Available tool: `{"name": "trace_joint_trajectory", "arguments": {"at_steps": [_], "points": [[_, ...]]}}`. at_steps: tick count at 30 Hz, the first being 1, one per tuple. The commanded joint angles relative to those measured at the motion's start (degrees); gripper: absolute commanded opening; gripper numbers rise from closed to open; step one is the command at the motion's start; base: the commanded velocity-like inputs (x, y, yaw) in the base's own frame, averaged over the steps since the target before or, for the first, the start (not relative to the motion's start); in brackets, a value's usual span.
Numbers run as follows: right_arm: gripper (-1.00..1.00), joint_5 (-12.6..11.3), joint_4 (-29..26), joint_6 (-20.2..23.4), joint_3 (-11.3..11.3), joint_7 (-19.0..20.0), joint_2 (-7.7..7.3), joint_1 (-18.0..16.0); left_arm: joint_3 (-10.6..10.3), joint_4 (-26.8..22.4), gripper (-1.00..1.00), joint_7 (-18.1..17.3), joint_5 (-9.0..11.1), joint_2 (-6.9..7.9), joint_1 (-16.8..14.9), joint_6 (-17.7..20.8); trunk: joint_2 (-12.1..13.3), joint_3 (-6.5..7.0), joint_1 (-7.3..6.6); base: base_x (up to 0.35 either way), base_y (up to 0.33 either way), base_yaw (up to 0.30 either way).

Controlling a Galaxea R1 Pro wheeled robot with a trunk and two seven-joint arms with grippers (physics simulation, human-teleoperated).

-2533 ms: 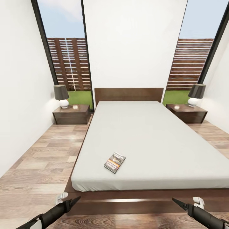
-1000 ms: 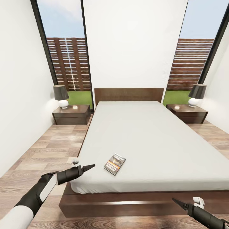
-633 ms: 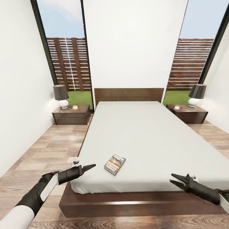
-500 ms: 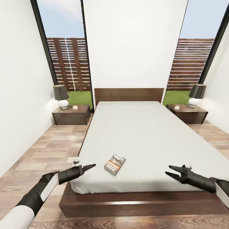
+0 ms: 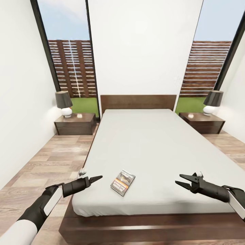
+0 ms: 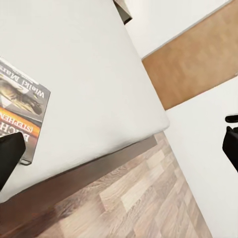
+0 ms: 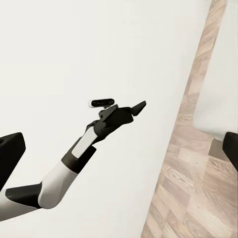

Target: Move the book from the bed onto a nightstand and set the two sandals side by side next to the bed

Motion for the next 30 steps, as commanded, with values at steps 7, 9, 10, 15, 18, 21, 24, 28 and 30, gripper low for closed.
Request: {"name": "trace_joint_trajectory", "arguments": {"at_steps": [7, 9, 10, 15, 18, 21, 24, 28, 30], "points": [[1.00, -0.3, 0.0, 0.2, 0.3, -0.1, -0.05, -0.1, -0.2, 0.0, 1.00, 0.1, 0.5, 0.06, 0.0, 0.5, 0.0, -0.06, 0.02, 0.099, -0.037, 0.000], [1.00, -0.3, 0.0, 0.2, 0.3, -0.2, 0.00, -0.1, -0.2, 0.0, 1.00, 0.2, 0.5, 0.05, 0.0, 0.5, 0.0, -0.06, 0.02, 0.227, -0.136, 0.000], [1.00, -0.3, 0.0, 0.2, 0.3, -0.2, 0.01, -0.1, -0.2, 0.0, 1.00, 0.2, 0.5, 0.05, 0.0, 0.5, 0.0, -0.06, 0.02, 0.227, -0.136, 0.000], [1.00, -0.3, 0.0, 0.2, 0.3, -0.2, 0.02, -0.1, -0.2, 0.0, 1.00, 0.6, 0.5, 0.00, 0.0, 0.5, 0.0, -0.06, 0.02, 0.085, -0.044, 0.000], [1.00, -0.3, 0.0, 0.2, 0.3, -0.2, 0.07, -0.1, -0.2, 0.0, 1.00, 0.6, 0.5, 0.00, 0.0, 0.5, 0.0, -0.06, 0.02, 0.056, -0.032, 0.000], [1.00, -0.3, 0.0, 0.2, 0.4, -0.2, 0.10, -0.1, -0.2, 0.0, 1.00, 0.6, 0.5, -0.02, 0.0, 0.5, 0.0, -0.06, 0.02, 0.187, -0.152, 0.000], [1.00, -0.3, 0.0, 0.2, 0.4, -0.3, 0.11, -0.1, -0.2, 0.0, 1.00, 0.6, 0.5, -0.02, 0.0, 0.5, 0.0, -0.06, 0.02, 0.169, -0.141, 0.000], [1.00, -0.1, 0.0, 0.2, 0.4, -0.5, 0.11, 0.0, -0.2, 0.1, 1.00, 1.4, 0.5, -0.35, 0.0, 0.5, 0.0, -0.06, 0.02, 0.046, -0.039, 0.000], [1.00, 0.0, 0.0, 0.2, 0.4, -0.6, 0.11, 0.0, -0.2, 0.1, 1.00, 5.9, 0.5, -1.51, 0.0, 0.5, 0.0, -0.06, 0.02, 0.013, -0.011, 0.000]]}}
